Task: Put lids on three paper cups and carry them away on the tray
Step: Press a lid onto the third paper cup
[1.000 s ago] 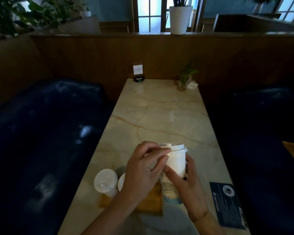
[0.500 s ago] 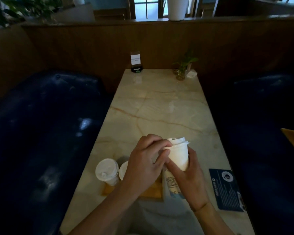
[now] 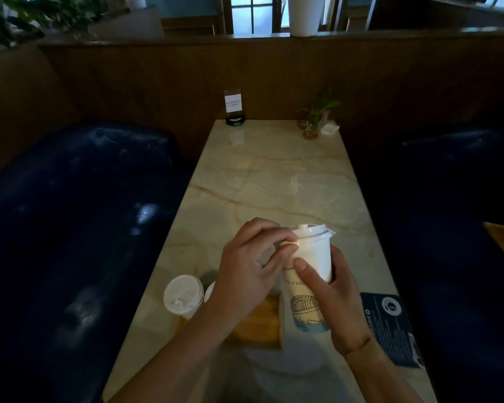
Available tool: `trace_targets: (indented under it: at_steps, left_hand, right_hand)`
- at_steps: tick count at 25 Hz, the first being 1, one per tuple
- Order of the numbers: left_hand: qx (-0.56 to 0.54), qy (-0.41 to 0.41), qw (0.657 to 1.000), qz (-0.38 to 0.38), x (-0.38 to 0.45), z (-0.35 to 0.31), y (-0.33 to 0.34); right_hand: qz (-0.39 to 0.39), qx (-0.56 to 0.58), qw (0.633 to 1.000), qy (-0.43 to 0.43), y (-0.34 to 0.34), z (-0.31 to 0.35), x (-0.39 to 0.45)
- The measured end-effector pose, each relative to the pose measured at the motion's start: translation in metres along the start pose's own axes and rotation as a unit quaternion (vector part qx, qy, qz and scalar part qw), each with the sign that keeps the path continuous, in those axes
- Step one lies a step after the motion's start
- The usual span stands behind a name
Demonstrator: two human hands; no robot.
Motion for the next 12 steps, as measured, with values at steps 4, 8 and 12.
trace_targets:
  at_steps: [4,8,12]
  left_hand:
    - [-0.03,-0.021,0.999,-0.006,0.002,0.01,0.001]
    - [-0.066,-0.024,0.997,-0.001,0.001,0.019,0.001]
    - [-0.085,-0.032,0.996,0.008,-0.002,0.028,0.002]
  right_hand:
    - [0.043,0.052,0.997,0.031,0.001,-0.005,0.005]
    - [0.079,0.099,0.989,0.073,0.003,-0.011,0.007]
    - [0.119,0.124,0.98,0.104,0.006,-0.017,0.007]
Point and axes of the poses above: each hand's wrist, its own x-axis towards the middle knuckle, its own y-axis out of the palm, z = x × y, the point moved 7 cm from there along x, towards the middle knuckle, and after that the axes turned 4 degrees about -x, right-handed, at the moved point
